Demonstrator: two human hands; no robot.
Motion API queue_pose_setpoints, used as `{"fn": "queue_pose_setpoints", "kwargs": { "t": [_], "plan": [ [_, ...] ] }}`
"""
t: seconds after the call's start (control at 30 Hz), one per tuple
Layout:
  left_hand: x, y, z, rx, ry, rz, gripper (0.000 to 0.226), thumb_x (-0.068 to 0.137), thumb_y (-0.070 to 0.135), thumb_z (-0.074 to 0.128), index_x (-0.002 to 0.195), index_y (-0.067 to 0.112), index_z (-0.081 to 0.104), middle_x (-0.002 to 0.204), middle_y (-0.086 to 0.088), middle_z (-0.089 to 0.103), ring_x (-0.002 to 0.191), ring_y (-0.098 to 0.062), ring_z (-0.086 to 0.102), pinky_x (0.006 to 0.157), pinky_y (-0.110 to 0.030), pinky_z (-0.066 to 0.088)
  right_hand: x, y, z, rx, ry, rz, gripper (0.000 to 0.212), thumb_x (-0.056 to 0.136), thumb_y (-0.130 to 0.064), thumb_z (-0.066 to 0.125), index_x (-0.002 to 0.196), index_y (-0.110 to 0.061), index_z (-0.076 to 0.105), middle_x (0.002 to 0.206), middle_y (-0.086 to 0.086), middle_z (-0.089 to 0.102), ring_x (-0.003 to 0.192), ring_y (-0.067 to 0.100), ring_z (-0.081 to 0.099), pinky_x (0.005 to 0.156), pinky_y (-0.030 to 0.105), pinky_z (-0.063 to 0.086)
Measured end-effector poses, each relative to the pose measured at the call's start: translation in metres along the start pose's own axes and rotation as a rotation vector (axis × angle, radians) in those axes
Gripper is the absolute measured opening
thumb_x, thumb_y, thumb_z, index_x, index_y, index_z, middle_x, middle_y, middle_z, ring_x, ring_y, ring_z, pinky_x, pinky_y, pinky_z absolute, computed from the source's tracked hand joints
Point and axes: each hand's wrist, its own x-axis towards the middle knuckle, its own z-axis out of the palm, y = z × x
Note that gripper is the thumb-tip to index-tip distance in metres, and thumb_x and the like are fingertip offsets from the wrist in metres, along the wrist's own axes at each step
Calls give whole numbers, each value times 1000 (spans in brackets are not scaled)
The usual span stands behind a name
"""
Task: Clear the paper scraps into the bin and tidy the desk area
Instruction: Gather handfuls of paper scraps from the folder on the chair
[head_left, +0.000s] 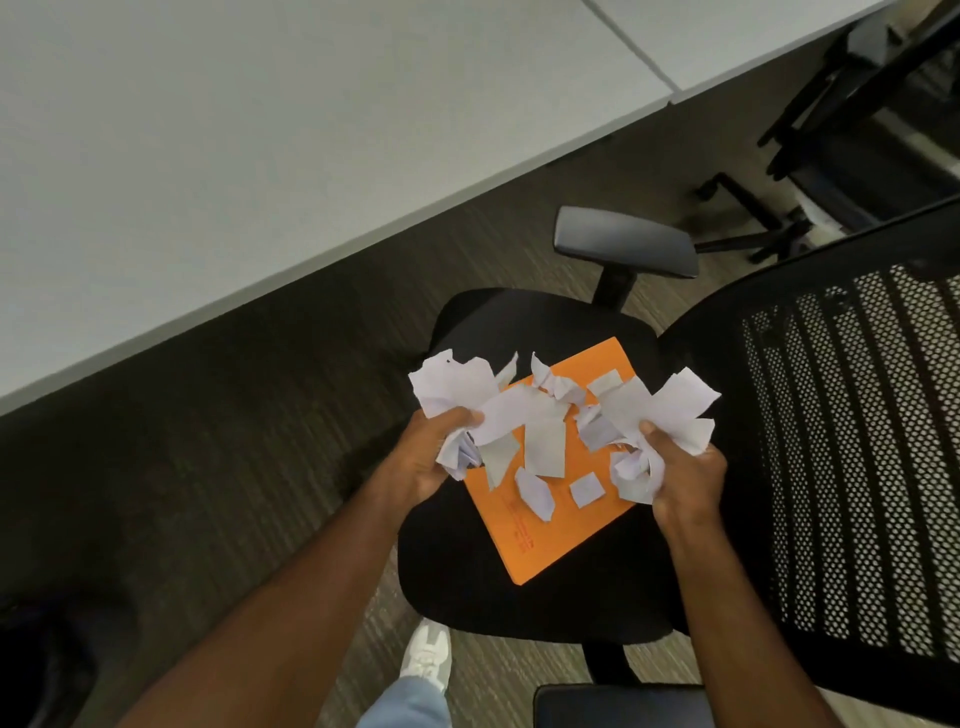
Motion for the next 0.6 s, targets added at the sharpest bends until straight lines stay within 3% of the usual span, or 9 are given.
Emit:
{"fn": "queue_pose_setpoints", "kwargs": {
  "t": [0.1,0.2,0.27,0.37,0.43,0.5,0.53,0.6],
  "plan": [
    [-8,7,-6,-176,-72,50,46,74,13,72,118,22,64,119,-15,65,110,-33,63,97,-53,52,-4,-6,7,-23,-10,-13,27,77,-14,83,94,-29,69,90,-11,74,76,2,74,55,19,56],
    [-19,12,-20,-335,-123,58,61,64,15,82,120,23,61,109,-9,71,100,-24,71,78,-40,60,-12,-12,19,-54,-56,-33,25,78,-16,83,90,-33,67,85,-17,73,74,1,73,50,15,53],
    [-27,12,-38,-402,-109,73,66,60,14,85,121,24,61,109,-9,72,98,-24,72,74,-38,60,-20,-15,34,-74,-96,-47,24,80,-17,81,91,-32,67,82,-17,74,74,3,73,49,15,54],
    [-44,12,-70,-487,-51,90,57,65,13,79,119,23,64,109,-9,72,99,-25,72,73,-37,61,-38,-17,67,-108,-181,-79,19,83,-15,78,92,-28,69,82,-11,77,78,10,75,56,21,58],
    [-55,11,-91,-543,0,77,64,64,14,80,124,21,59,112,-10,69,102,-27,70,73,-37,60,-52,-16,93,-145,-238,-99,13,85,-17,76,90,-27,69,83,-8,77,84,16,75,63,25,59],
    [-69,14,-116,-593,47,85,68,61,13,84,123,20,58,112,-11,67,102,-27,68,73,-37,60,-70,-10,124,-201,-322,-91,7,88,-25,73,95,-25,69,92,2,76,89,23,73,77,39,59],
    [-76,17,-126,-615,58,90,71,58,14,88,122,21,58,111,-11,67,102,-27,68,74,-38,61,-79,-8,137,-216,-344,-93,11,89,-26,73,99,-22,69,95,7,75,91,25,73,80,42,58],
    [-92,23,-152,-654,84,109,77,52,17,93,120,21,59,110,-11,68,101,-27,68,76,-39,61,-99,-4,169,-225,-404,-92,24,88,-23,73,109,-12,69,101,10,74,91,23,72,79,36,59]
  ]
}}
